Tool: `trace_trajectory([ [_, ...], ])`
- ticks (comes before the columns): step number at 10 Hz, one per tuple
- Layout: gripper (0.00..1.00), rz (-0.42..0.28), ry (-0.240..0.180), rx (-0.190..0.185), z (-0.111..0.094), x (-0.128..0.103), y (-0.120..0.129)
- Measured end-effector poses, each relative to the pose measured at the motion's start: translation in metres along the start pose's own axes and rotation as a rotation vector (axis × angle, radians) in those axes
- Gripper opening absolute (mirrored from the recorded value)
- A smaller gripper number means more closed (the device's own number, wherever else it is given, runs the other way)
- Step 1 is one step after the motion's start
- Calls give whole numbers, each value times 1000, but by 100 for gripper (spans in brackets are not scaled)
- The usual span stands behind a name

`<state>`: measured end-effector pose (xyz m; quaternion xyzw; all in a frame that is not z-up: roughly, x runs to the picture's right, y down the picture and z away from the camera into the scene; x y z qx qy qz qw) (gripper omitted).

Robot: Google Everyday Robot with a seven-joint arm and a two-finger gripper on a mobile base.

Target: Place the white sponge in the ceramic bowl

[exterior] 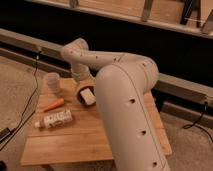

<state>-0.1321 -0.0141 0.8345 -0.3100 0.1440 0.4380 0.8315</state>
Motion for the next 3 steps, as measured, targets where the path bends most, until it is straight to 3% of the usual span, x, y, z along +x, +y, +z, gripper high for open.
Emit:
trace_trajectory([
  [1, 80, 1, -3, -25, -11, 2, 5],
  [3, 80, 2, -4, -37, -15, 4, 7],
])
